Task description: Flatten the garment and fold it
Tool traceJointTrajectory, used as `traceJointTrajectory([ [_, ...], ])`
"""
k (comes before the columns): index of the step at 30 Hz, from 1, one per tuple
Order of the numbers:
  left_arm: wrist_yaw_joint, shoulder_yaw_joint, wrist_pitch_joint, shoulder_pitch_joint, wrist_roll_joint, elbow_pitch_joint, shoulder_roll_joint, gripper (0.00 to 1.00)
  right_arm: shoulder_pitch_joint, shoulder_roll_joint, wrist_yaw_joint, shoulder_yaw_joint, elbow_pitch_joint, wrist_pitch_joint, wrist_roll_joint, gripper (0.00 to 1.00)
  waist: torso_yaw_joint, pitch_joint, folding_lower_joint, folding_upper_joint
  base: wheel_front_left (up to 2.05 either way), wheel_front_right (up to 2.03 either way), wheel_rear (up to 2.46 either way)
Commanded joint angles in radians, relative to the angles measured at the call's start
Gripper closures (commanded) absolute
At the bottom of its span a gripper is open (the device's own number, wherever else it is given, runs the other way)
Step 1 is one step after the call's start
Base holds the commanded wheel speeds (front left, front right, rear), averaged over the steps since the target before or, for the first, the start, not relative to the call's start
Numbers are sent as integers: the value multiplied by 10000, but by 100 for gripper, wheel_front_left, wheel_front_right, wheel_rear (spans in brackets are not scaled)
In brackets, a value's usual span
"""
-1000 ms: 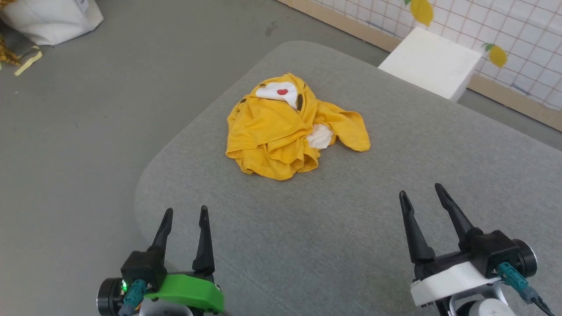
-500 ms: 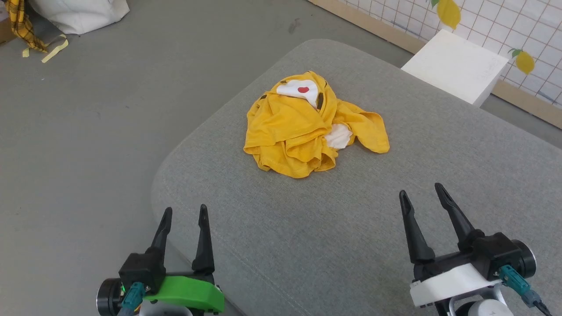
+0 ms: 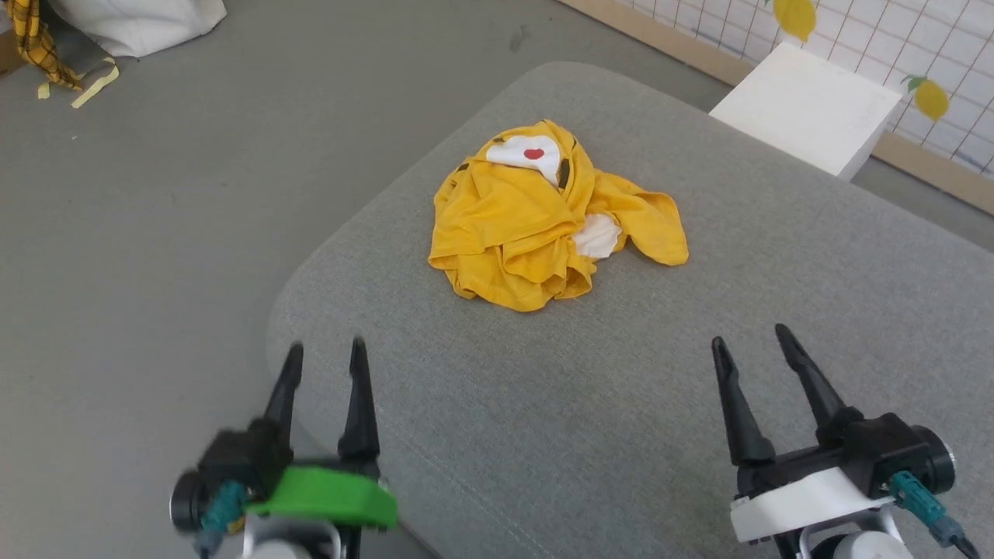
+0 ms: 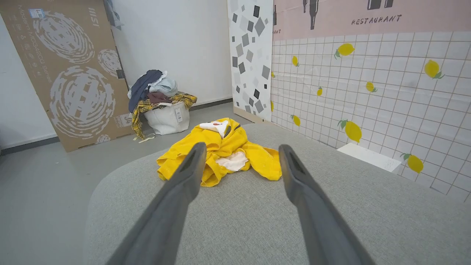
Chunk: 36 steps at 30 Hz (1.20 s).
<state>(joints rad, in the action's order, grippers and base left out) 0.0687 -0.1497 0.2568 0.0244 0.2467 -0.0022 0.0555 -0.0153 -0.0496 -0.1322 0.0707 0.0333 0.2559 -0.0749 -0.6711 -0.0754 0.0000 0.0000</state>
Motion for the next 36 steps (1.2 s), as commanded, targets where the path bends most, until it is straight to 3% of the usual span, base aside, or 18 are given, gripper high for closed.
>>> traceJointTrajectory([
  [1,-156,-50,49,-559,204,-181,-53,0,56,-6,15,-90,-121,59,96,0,47,-212,0,0,0,0,0],
  [8,-1334,-282,-328,-3336,529,-503,342,0,348,-6,15,-364,-910,-337,611,0,321,-874,0,0,0,0,0],
  [11,-1570,-274,-905,-4685,623,-365,718,0,517,-6,15,-364,-1399,-647,833,0,561,-1303,0,0,0,0,0],
  [12,-1723,-193,-1723,-6137,886,251,1105,0,737,-6,15,-297,-1945,-1013,1100,0,864,-1852,0,0,0,0,0],
  [24,-1963,-350,-4912,-9597,1860,3755,2804,0,1551,-158,15,56,-3362,-1927,1579,0,2638,-3930,0,0,0,0,0],
  [30,-1989,-1187,-6095,-9932,2032,4415,3762,0,1828,-227,15,-100,-3696,-2007,1535,0,3307,-4729,0,0,0,0,0],
  [36,-1880,-888,-7032,-9701,2701,4916,4030,0,2109,-247,15,-235,-3884,-2010,1460,0,3729,-5368,0,0,0,0,0],
])
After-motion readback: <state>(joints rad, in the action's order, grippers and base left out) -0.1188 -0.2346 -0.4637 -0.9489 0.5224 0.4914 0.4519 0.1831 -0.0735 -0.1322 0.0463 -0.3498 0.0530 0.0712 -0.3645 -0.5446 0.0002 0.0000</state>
